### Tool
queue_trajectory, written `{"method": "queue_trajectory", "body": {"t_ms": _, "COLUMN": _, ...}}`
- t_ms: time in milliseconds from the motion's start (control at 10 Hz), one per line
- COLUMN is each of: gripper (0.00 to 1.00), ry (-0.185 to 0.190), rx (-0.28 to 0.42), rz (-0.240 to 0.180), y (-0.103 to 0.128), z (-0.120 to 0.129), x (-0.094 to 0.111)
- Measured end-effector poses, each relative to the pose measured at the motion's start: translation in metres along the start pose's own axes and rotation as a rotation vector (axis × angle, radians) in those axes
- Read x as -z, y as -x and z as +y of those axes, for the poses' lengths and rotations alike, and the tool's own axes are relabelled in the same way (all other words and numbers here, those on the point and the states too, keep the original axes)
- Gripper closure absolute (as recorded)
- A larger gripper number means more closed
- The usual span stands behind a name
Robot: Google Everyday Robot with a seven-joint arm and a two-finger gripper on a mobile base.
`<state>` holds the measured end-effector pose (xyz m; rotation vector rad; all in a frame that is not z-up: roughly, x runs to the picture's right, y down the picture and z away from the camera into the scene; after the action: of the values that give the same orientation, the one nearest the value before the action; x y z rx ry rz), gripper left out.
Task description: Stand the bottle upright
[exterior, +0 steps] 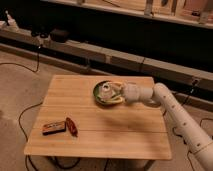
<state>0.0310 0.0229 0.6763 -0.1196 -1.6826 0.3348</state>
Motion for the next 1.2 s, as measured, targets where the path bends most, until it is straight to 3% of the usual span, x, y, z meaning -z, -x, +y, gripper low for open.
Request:
{"method": "queue_trajectory", "body": {"t_ms": 300, "gripper": 0.56, "ry": -0.06, "rx": -0.054, "rz": 0.038, "y": -0.016, "z": 0.007, "x": 0.016}}
{"method": "queue_trajectory", "body": {"t_ms": 700, "gripper": 0.56, "ry": -0.059, "rx": -0.062, "rz": 0.038, "y": -0.017, "z": 0.007, "x": 0.015}}
{"method": "queue_trajectory", "body": {"t_ms": 900, "gripper": 0.56, "ry": -0.089, "rx": -0.15, "rz": 0.008, "y": -0.023, "z": 0.006, "x": 0.017}}
{"method": "queue_trajectory", "body": {"t_ms": 1200, "gripper": 0.56, "ry": -0.179, "rx": -0.449, "rz": -0.057, "y": -0.053, "z": 0.021, "x": 0.016}}
